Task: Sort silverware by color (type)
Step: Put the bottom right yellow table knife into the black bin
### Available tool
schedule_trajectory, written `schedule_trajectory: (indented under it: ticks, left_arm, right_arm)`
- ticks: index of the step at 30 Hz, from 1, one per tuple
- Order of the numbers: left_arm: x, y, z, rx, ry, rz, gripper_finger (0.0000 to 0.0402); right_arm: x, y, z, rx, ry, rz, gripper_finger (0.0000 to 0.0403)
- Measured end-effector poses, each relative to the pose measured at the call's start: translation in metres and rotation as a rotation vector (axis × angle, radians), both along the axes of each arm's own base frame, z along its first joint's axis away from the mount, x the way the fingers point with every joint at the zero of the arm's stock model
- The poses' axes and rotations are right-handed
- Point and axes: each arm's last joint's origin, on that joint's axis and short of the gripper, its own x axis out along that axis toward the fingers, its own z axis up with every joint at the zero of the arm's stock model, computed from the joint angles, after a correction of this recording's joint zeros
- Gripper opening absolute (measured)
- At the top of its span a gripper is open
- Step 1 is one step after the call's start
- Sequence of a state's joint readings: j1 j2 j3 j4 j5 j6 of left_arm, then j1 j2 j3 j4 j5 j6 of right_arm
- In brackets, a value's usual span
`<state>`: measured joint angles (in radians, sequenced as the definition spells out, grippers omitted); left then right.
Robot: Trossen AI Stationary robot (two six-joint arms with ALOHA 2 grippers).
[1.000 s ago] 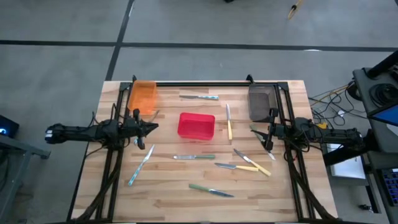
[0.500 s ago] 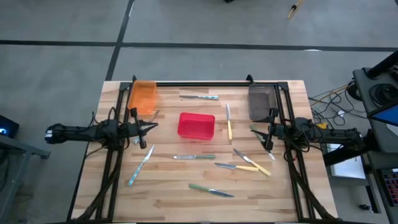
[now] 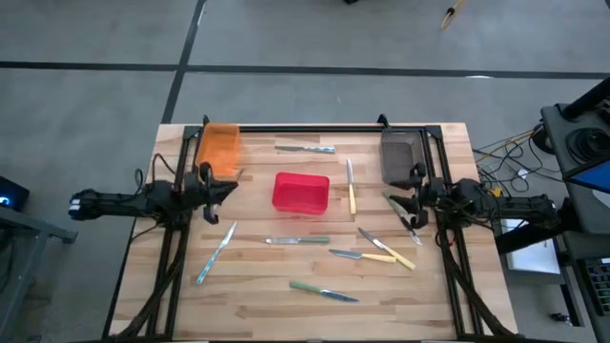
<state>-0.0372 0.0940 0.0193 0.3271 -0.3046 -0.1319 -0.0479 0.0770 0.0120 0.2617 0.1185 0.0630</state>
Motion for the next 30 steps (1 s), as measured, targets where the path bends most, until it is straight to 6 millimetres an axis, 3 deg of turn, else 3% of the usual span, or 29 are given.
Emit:
schedule_trajectory:
  ticks: [4, 8, 12, 16, 20, 30]
  left_arm:
    - [-0.003, 0.002, 0.010, -0.130, -0.146, 0.032, 0.0000]
    - [-0.006, 0.005, 0.018, -0.166, -0.240, 0.116, 0.0000]
    - [-0.004, 0.004, 0.017, -0.132, -0.211, 0.098, 0.0000]
    - [0.003, -0.001, 0.014, -0.028, -0.162, -0.052, 0.0000]
    - [0.000, -0.001, 0.029, -0.112, -0.348, -0.094, 0.0000]
    - [0.011, -0.002, 0.028, -0.179, -0.363, -0.133, 0.0000]
  right_arm:
    - [-0.001, -0.005, 0.012, 0.085, -0.141, -0.165, 0.0178]
    - [0.001, -0.008, 0.014, 0.113, -0.165, -0.259, 0.0178]
    - [0.006, -0.006, 0.010, 0.091, -0.107, -0.188, 0.0178]
    - [0.010, -0.001, 0.012, 0.001, -0.112, -0.007, 0.0178]
    - [0.011, -0.001, 0.024, 0.137, -0.216, 0.042, 0.0178]
    - [0.047, 0.001, 0.034, 0.367, 0.221, 0.105, 0.0178]
